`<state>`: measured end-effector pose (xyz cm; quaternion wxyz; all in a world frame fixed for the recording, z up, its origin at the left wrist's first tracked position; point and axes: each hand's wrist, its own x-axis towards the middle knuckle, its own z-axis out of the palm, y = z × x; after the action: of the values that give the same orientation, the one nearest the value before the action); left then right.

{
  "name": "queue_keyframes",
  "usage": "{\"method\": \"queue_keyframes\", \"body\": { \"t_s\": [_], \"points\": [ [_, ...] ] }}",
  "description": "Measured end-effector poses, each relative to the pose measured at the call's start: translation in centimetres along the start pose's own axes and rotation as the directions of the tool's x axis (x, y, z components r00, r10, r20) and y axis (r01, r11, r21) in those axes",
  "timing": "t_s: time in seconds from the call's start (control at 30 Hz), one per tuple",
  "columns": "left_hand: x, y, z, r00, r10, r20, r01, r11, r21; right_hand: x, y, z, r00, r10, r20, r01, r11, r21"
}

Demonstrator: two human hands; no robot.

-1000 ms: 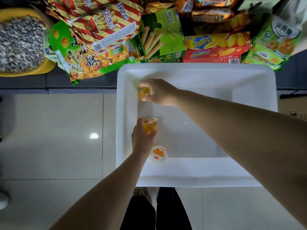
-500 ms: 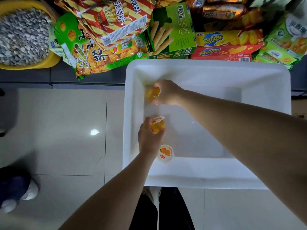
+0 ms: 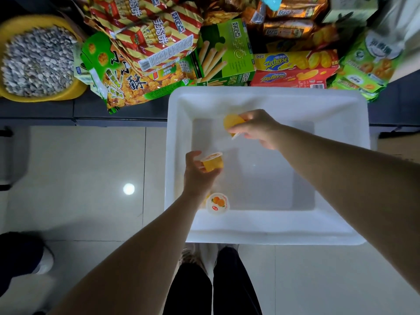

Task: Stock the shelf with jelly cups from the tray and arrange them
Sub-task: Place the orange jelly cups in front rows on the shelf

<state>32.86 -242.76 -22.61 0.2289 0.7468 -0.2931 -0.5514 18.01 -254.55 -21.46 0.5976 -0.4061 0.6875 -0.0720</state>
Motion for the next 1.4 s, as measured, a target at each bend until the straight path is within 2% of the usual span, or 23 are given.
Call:
{"method": "queue_keyframes", "body": {
  "t_s": [0.2,0.3,0.47,0.77,0.9,1.07,1.23,1.4],
  "points": [
    [-2.8,4.5,-0.8,0.979,-0.109,0.173,0.137,0.978,-0.158,-5.9,-0.7,-5.0,0.997,0.021,-0.078,-0.007,0.984,0.176],
    [-5.7,7.8,-1.7,0.969,-0.044,0.243,0.092,0.977,-0.19,-10.0,-2.0,-7.4,0.994,-0.004,-0.111,0.025,0.982,0.188],
    [-11.7,14.5,-2.9,0.945,0.072,0.32,0.014,0.966,-0.26,-18.5,-5.3,-11.1,0.955,-0.137,-0.263,0.178,0.974,0.14],
    [-27.0,27.5,-5.4,0.902,0.306,0.305,-0.182,0.91,-0.372,-39.5,-11.5,-18.4,0.858,-0.347,-0.38,0.431,0.888,0.163],
    [-35.4,34.3,-6.3,0.846,0.442,0.297,-0.311,0.863,-0.398,-49.7,-14.2,-22.1,0.796,-0.446,-0.409,0.522,0.848,0.091],
    [-44.1,43.7,-5.8,0.725,0.616,0.308,-0.505,0.78,-0.37,-60.1,-17.9,-28.3,0.674,-0.506,-0.538,0.617,0.786,0.035],
    [-51.0,52.3,-3.8,0.614,0.752,0.24,-0.667,0.657,-0.352,-66.8,-21.6,-35.5,0.528,-0.512,-0.677,0.696,0.718,0.0],
    [-53.5,60.0,-0.1,0.545,0.822,0.164,-0.768,0.568,-0.296,-69.3,-25.2,-42.5,0.445,-0.536,-0.717,0.736,0.676,-0.048]
  ]
}}
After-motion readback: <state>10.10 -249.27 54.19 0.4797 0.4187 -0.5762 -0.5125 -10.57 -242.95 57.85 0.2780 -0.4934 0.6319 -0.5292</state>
